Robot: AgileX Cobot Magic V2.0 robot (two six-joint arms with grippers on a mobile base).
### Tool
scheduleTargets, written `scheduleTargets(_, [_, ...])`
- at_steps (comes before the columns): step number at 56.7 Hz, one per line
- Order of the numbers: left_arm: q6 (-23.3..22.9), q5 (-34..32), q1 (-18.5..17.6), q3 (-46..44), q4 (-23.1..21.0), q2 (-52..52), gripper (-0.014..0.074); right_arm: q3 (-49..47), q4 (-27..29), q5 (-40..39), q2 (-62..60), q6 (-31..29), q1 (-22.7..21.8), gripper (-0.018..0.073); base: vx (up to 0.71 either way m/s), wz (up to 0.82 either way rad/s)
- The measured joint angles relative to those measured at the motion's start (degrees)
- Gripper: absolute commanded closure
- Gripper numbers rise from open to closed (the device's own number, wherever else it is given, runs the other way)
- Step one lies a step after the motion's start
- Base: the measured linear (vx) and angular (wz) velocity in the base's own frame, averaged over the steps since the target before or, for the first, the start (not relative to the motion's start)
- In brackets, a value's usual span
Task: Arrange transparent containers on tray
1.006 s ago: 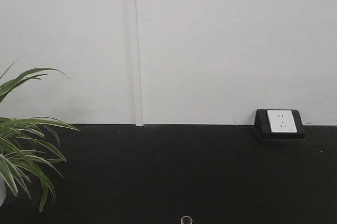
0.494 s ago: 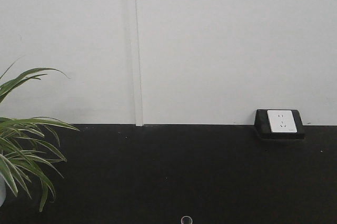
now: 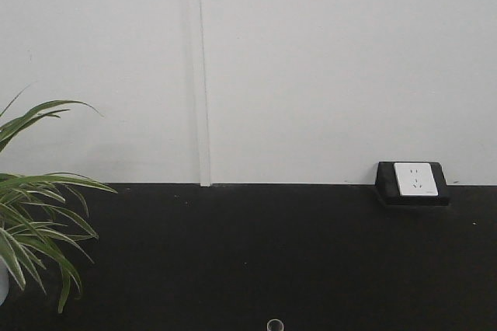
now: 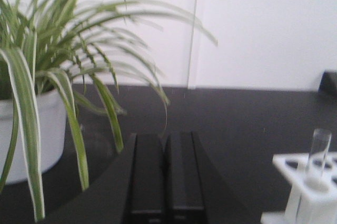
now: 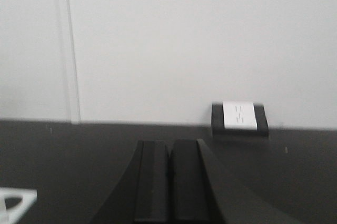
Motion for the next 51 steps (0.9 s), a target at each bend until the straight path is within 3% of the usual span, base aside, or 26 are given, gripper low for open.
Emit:
scheduleTargets(7, [0.0,-6.03,0.0,-0.17,-0.02,0.0,0.0603,-0.21,0.18,-5.62,0.0,0.15,0.0,0.0571,0.0,0.0])
scheduleTargets(17, [2.07,-1.6,0.0,-12.59,1.36,1.25,0.0603,-12.17,0.61,-1.78,1.57,-1.3,0.0,0.0571,0.0,0.0])
scheduleTargets(27, [5.38,-1.88,0.0,-30.53,3.7,15.59,0.0603,-29.07,0.61,-1.7,15.05,-4.28,0.0,0.0571,0.0,0.0])
scheduleTargets(34, [5.62,-0.55,0.0,-38.33,3.89,27.62,0.0603,-36.4,0.63,-2.04,27.14,-4.7,0.0,0.0571,0.0,0.0])
scheduleTargets(51, [5.69,3.9,0.0,-41.43,4.0,42.72,0.0581,-40.07,1.17,-2.11,44.5,-4.89,0.0,0.0545,0.0,0.0])
